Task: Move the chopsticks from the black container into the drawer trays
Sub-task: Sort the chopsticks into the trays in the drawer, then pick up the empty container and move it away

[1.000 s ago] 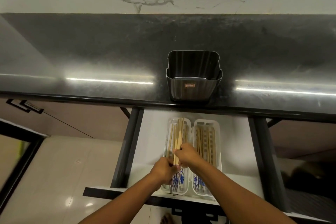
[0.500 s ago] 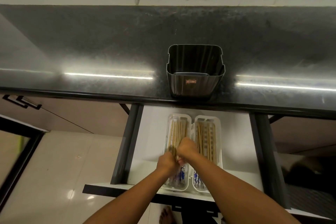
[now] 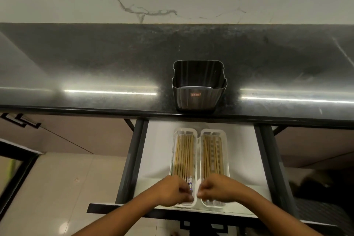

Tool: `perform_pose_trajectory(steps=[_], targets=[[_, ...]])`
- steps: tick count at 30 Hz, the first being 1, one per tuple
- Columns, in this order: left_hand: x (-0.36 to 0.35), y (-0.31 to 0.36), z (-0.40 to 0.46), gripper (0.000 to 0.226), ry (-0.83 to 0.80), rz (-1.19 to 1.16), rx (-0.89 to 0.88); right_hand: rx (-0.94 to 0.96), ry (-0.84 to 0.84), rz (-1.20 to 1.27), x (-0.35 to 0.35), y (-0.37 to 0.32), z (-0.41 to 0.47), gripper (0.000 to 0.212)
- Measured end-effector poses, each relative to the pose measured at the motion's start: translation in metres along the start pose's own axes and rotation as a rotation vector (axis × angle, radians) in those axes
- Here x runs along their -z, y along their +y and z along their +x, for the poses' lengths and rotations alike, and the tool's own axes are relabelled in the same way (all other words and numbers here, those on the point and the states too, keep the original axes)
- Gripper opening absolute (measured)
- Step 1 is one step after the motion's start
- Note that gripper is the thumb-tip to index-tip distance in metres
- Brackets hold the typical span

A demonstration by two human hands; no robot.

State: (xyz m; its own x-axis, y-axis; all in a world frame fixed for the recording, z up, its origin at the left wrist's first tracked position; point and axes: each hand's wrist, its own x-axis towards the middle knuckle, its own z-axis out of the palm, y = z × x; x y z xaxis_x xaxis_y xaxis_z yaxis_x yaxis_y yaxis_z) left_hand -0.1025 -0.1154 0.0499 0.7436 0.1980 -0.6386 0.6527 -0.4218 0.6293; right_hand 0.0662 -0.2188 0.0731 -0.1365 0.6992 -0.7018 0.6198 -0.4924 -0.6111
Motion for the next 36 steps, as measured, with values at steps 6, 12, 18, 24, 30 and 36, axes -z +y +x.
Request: perform_pose_trajectory(steps=[6,12,18,24,30,36], targets=[[0.005,0.0,-0.011,0.039,-0.119,0.1,-0.103,0.068,-0.118,-0.055,-0.006,0.009,-0.032,0.039],[-0.001,0.008,-0.011,0.039,-0.142,0.208,-0.058,0.063,0.006,-0.177,-0.026,0.006,-0.031,0.034],[-0.012,0.005,-0.012,0.04,-0.104,0.26,-0.079,0.084,0.089,-0.268,-0.034,0.005,-0.035,0.031],[-0.017,0.006,-0.013,0.034,0.051,0.344,-0.119,0.104,0.18,-0.409,-0.034,0.006,-0.033,0.03],[0.004,0.003,-0.006,0.07,0.474,0.567,-0.198,0.092,0.461,-0.55,-0.017,0.014,-0.022,0.037],[0.028,0.006,0.014,0.122,0.824,0.681,-0.162,-0.015,0.889,-0.689,0.008,0.025,-0.001,0.097]])
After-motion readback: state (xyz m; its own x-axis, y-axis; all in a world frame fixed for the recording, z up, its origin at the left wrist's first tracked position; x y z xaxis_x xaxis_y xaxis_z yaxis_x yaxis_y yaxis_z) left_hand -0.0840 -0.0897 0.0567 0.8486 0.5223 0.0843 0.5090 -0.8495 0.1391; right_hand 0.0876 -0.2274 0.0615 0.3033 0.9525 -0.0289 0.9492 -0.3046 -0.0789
